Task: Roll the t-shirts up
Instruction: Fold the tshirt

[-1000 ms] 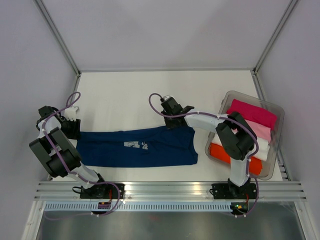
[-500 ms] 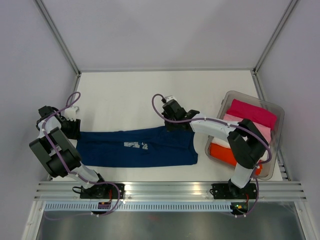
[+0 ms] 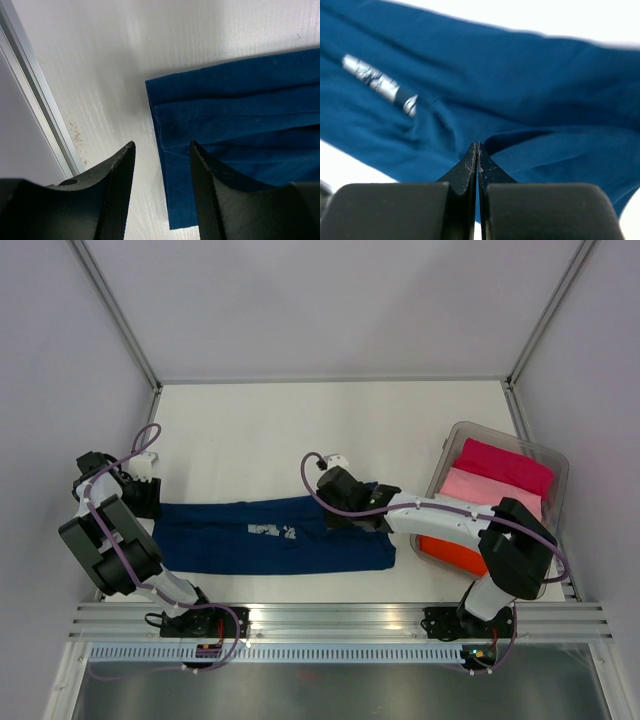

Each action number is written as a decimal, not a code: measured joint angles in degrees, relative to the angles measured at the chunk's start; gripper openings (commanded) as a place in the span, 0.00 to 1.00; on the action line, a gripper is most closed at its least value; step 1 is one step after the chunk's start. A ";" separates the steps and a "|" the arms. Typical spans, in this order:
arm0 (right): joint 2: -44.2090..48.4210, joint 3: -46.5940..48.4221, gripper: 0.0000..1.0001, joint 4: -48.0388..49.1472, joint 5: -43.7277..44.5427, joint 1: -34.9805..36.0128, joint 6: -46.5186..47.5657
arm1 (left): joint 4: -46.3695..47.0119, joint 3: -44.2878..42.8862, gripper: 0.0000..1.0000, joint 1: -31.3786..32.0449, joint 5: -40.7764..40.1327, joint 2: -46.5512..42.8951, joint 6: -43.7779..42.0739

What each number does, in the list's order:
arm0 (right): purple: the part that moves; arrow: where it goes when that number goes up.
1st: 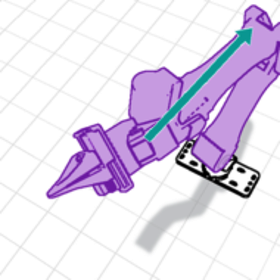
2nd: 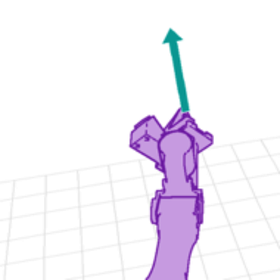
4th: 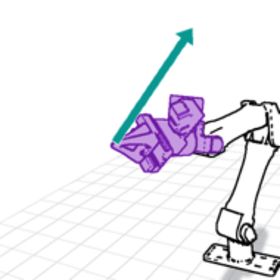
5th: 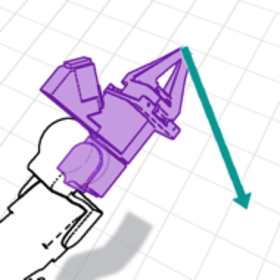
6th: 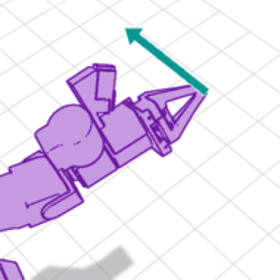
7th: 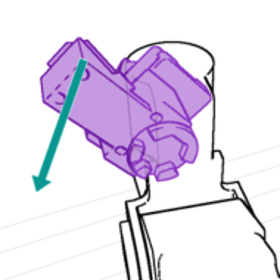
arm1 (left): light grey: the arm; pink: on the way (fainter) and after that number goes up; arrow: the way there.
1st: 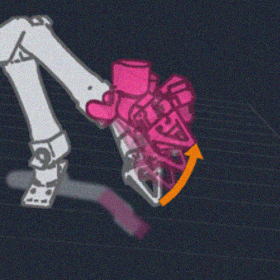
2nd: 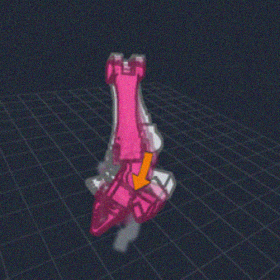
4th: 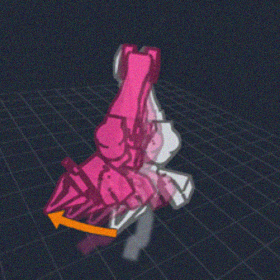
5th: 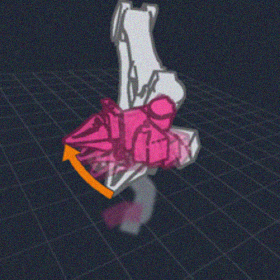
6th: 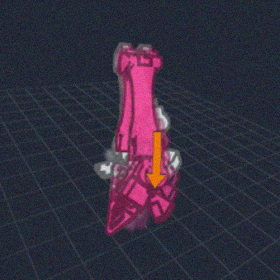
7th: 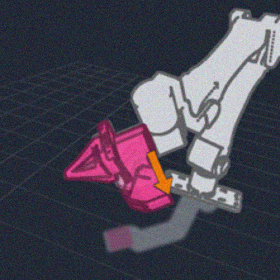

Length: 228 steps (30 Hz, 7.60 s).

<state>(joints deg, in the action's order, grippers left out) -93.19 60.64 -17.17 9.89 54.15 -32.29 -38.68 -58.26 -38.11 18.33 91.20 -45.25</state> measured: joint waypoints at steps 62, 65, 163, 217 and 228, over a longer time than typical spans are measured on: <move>-2.43 -5.66 0.10 3.82 -8.63 -12.79 13.09 | -5.81 4.35 0.54 26.10 1.70 -14.32 4.94; -1.38 -8.35 0.02 5.05 -8.98 -12.76 12.20 | -5.81 4.35 0.54 26.10 1.70 -14.32 4.96; -4.39 -5.64 0.55 3.21 4.61 16.85 -2.80 | -5.38 5.09 0.53 25.59 -3.30 -12.15 4.98; -16.39 8.55 0.00 -0.74 1.68 -23.08 2.62 | 2.47 4.44 0.50 5.53 -9.44 -1.73 4.57; -16.15 8.50 0.00 -1.64 2.62 -23.08 3.17 | 4.50 0.85 0.48 5.40 -8.98 2.27 5.25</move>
<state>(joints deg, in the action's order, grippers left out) -109.34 69.14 -18.81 12.51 31.07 -29.12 -34.17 -57.41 -32.71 9.34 93.47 -40.01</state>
